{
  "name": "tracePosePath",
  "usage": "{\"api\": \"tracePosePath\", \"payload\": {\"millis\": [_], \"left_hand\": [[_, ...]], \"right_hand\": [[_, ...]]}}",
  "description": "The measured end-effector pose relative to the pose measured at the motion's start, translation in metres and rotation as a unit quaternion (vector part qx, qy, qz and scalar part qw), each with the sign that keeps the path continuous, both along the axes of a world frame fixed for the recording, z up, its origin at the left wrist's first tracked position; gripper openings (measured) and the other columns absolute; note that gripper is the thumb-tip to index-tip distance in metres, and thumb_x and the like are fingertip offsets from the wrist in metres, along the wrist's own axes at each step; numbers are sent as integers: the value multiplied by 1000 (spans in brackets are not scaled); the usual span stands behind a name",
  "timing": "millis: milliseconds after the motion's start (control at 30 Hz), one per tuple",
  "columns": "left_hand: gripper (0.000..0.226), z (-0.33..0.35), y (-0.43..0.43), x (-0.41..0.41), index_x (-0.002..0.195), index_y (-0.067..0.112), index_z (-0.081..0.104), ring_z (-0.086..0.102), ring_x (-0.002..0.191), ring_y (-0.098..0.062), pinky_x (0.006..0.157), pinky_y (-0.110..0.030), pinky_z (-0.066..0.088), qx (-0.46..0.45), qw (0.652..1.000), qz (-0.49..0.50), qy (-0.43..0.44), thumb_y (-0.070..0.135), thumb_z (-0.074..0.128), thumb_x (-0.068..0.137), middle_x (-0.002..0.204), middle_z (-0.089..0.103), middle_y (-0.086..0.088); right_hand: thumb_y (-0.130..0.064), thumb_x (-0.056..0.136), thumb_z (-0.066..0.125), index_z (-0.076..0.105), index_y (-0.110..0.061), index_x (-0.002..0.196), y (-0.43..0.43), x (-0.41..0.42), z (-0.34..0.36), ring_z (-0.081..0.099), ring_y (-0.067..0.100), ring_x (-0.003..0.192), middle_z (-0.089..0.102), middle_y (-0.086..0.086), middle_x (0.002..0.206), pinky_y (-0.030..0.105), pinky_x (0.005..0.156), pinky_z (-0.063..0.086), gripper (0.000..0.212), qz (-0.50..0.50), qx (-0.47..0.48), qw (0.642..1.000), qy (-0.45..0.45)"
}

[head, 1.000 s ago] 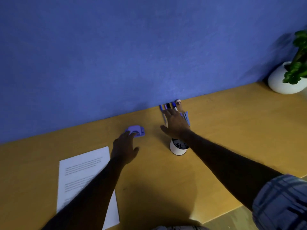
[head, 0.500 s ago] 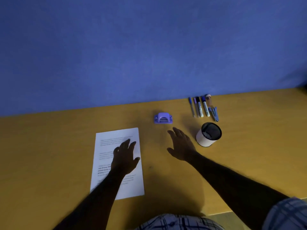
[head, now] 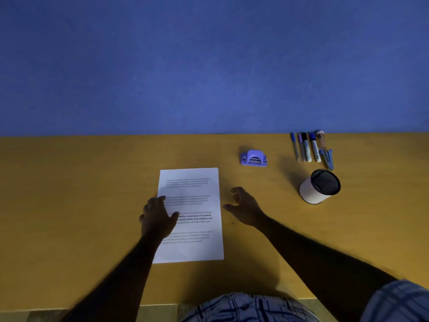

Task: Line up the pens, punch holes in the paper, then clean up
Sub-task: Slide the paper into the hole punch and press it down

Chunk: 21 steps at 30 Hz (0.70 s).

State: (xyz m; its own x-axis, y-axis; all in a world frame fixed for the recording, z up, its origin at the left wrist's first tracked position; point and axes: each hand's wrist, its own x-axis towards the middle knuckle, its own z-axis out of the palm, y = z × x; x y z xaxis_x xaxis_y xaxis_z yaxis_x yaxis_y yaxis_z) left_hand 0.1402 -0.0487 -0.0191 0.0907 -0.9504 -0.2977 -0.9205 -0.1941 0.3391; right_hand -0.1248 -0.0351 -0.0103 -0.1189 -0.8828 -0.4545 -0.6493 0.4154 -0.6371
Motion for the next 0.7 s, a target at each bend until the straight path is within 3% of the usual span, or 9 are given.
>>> {"api": "tracePosePath", "payload": {"millis": [67,200,333,467,533,633,700], "left_hand": [[70,-3,3,9,140,19,39,39,129,-33,102,-52,38,7,999,38,15,43,69,81,143,40,-10],[65,-9,7,16,136,17,42,40,123,-34,98,-51,44,6,998,59,31,39,71,81,137,41,-13],[66,-11,9,15,135,16,44,40,124,-34,99,-50,44,-5,998,54,38,37,72,80,137,41,-13],[61,-12,9,15,132,14,49,41,123,-31,98,-48,47,-18,998,36,39,35,73,80,135,43,-10],[57,-12,9,14,131,14,52,43,122,-29,97,-46,49,-26,998,27,40,34,73,81,134,45,-8],[54,-12,10,12,130,14,55,45,120,-27,94,-44,50,-37,998,28,43,33,73,82,132,47,-7],[54,-12,11,11,130,13,55,45,120,-27,93,-43,49,-42,998,25,40,32,72,83,132,47,-7]], "right_hand": [[-35,81,75,38,-18,141,1,13,-1,59,17,103,55,4,135,25,72,54,72,-41,35,997,-55],[-34,81,74,37,-14,140,6,32,-7,60,23,112,57,6,132,41,92,55,72,-66,52,994,-72],[-29,81,73,39,-12,134,6,46,-7,65,22,103,61,5,126,35,80,59,65,-74,40,992,-89],[-27,78,74,39,-14,134,2,57,-8,63,25,107,59,4,125,41,87,58,68,-108,40,988,-100],[-23,78,75,44,-18,122,-1,59,-8,62,24,105,59,2,119,41,88,57,54,-140,43,982,-123],[-11,78,75,46,-18,96,-5,58,-6,65,21,91,64,5,106,32,73,58,34,-223,52,951,-209],[-5,79,73,55,-4,96,-8,57,-6,67,22,84,67,13,105,22,55,50,25,-261,58,928,-258]]}}
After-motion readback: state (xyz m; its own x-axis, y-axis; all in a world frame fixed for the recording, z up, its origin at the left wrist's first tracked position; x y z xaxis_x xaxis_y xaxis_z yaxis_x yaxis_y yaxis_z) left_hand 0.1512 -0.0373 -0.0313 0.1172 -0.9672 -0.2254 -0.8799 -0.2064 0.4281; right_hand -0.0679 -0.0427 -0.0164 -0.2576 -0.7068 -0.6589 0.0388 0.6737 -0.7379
